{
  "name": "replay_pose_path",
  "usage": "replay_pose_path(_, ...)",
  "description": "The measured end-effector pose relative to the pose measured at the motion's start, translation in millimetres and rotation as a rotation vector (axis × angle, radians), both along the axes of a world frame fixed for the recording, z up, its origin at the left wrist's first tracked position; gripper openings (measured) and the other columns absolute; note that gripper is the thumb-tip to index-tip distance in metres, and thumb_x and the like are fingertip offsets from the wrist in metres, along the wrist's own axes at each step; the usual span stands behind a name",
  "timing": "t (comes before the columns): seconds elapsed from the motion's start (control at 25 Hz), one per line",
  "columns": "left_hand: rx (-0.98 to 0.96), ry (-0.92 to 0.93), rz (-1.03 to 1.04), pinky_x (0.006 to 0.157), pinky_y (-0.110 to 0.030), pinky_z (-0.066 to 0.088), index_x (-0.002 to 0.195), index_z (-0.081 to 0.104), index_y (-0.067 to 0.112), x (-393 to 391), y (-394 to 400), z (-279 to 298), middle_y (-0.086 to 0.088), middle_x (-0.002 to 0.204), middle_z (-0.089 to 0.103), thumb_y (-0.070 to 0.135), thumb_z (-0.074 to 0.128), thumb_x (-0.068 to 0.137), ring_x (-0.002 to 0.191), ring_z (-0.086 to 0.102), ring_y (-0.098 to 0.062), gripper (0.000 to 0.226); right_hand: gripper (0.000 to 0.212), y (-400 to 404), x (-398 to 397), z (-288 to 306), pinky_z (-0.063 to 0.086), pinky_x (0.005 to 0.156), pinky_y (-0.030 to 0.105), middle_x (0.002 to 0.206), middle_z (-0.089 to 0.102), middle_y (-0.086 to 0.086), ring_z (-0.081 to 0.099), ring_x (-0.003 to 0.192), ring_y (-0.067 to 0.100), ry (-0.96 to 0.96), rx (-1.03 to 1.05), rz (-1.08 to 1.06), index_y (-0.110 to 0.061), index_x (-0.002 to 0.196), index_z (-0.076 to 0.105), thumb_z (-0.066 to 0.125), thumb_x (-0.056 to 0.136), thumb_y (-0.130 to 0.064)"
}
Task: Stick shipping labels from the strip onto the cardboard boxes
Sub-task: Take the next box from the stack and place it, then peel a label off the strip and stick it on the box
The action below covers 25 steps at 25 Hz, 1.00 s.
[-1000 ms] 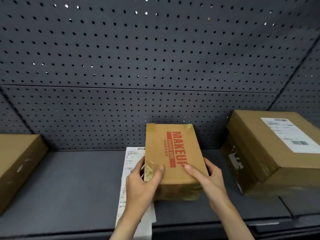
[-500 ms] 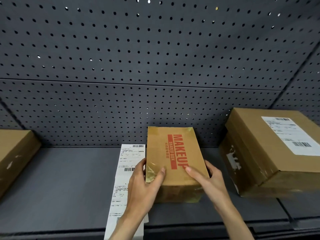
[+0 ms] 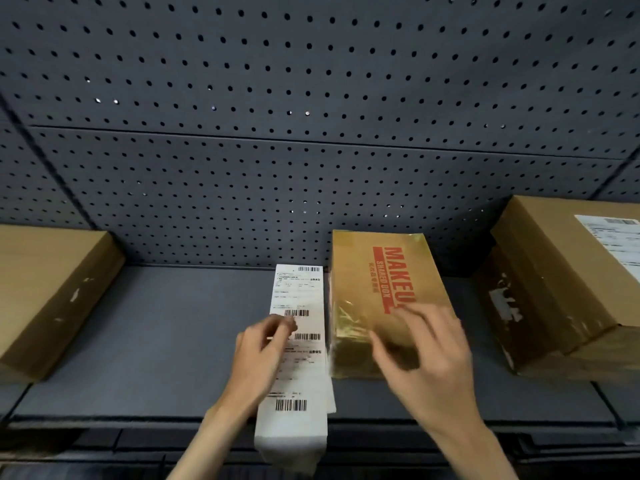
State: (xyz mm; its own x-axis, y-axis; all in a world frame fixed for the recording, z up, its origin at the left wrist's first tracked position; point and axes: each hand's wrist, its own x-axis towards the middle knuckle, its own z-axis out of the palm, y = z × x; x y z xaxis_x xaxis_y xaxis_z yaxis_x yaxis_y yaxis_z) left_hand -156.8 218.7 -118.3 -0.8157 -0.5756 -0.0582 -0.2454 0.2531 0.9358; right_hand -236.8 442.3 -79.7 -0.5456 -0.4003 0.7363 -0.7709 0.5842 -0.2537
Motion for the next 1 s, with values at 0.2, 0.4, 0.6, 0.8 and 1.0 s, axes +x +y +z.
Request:
replay_pose_path(0.2,-0.23,-0.105,-0.009,0.069,-0.002,0.043,0.073,0.073,0.032,26.2,-43.1,-34.2,0.032,0.081,0.072,0.009,0.07,0.086,0.08,0.066,0.012,0.026,0.014,-63.8,49.9,-51.5,0.054,0.073,0.036,0.092,0.064,0.004,0.06,0.086,0.023,-0.087,0.376,0.493,-0.011,0.09,0.068,0.064,0.094,-0.024)
replay_pose_path(0.4,-0.206,-0.049,-0.059,0.072,-0.01,0.049,0.074,0.073,0.03,36.4,-48.2,-41.1,0.024,0.077,0.074,0.007,0.071,0.085,0.077,0.069,0.006,0.025,0.037,-80.4,51.7,-84.2,0.057,0.083,0.033,0.112,0.065,-0.002,0.06,0.108,0.019,-0.251,0.602,0.525,-0.017,0.103,0.07,0.059,0.086,-0.049)
replay_pose_path(0.6,-0.367,0.014,-0.191,0.078,-0.013,0.049,0.085,0.074,0.024,47.4,-49.1,-38.6,0.018,0.082,0.074,0.023,0.065,0.079,0.082,0.066,0.008,0.011,0.016,-81.8,56.6,-90.1,0.057,0.07,0.033,0.099,0.065,-0.003,0.061,0.098,0.018,-0.105,0.645,0.503,-0.019,0.091,0.067,0.063,0.09,-0.034)
replay_pose_path(0.8,-0.511,0.08,-0.344,0.077,-0.027,0.054,0.088,0.069,0.026,66.7,-48.2,-47.8,0.019,0.089,0.067,0.025,0.063,0.082,0.086,0.063,0.003,0.009,0.029,-73.3,58.5,-86.9,0.058,0.078,0.029,0.111,0.069,-0.004,0.065,0.108,0.015,-0.107,0.583,0.526,-0.019,0.098,0.071,0.061,0.087,-0.044)
replay_pose_path(1.0,-0.434,0.133,-0.326,0.075,-0.024,0.053,0.082,0.068,0.026,84.4,-45.5,-47.5,0.02,0.084,0.066,0.029,0.065,0.085,0.082,0.066,0.001,0.005,0.032,-62.5,62.4,-88.4,0.059,0.088,0.027,0.121,0.073,-0.004,0.066,0.118,0.013,-0.121,0.55,0.523,-0.022,0.108,0.075,0.063,0.091,-0.047)
